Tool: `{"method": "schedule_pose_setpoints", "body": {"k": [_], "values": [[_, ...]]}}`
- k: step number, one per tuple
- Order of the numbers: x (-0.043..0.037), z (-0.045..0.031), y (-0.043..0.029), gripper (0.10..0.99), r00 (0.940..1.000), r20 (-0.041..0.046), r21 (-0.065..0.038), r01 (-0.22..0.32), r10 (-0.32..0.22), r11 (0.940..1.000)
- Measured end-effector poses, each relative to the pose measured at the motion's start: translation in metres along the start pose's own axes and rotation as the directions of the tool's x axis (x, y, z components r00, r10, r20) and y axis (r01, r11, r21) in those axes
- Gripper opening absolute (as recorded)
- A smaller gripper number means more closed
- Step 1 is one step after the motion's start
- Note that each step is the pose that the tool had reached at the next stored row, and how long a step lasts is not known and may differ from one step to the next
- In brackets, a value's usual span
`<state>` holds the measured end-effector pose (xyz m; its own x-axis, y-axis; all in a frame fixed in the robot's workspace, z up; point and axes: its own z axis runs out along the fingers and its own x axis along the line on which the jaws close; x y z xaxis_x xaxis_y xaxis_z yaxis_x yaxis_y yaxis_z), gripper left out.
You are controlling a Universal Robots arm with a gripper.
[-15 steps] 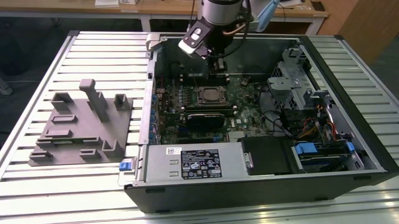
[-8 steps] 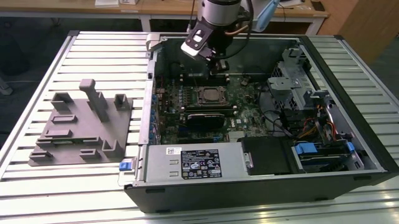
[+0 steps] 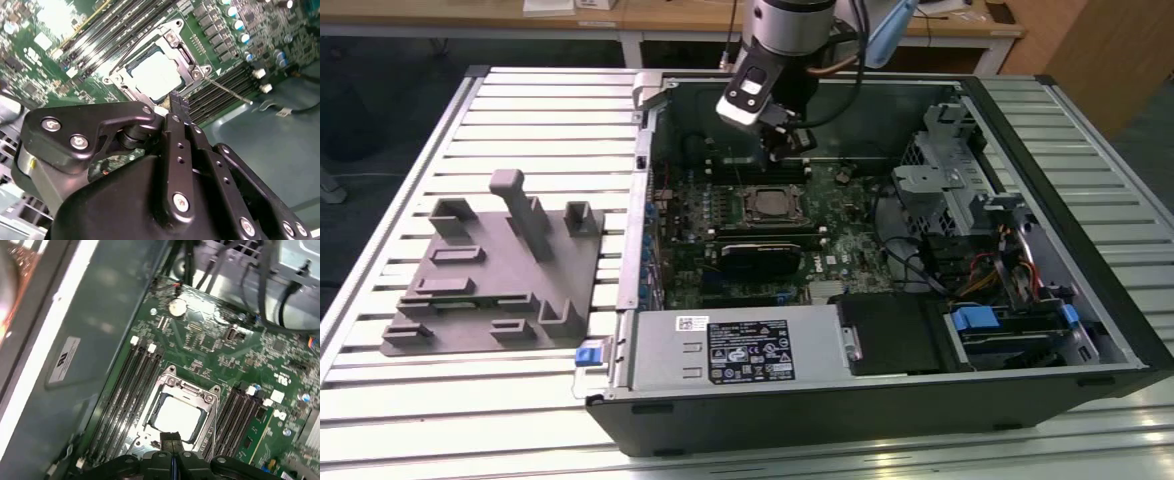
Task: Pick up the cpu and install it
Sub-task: 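Install the first cpu locking lever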
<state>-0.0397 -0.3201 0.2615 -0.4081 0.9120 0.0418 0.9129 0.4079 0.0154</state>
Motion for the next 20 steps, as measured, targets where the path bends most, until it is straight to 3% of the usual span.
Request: {"method": "schedule_pose_setpoints", "body": {"k": [5, 10, 14, 20], "values": [[0.0000, 0.0004, 0.0000, 0.106, 0.9960, -0.0016, 0.004, 0.090, -0.090, 0.9960], [0.0000, 0.0005, 0.0000, 0.106, 0.9852, -0.0033, 0.007, 0.172, -0.172, 0.9851], [0.0000, 0.0007, 0.0000, 0.106, 0.9702, -0.0050, 0.010, 0.242, -0.242, 0.9702], [0.0000, 0.0009, 0.0000, 0.106, 0.9380, -0.0080, 0.014, 0.347, -0.347, 0.9379]]}}
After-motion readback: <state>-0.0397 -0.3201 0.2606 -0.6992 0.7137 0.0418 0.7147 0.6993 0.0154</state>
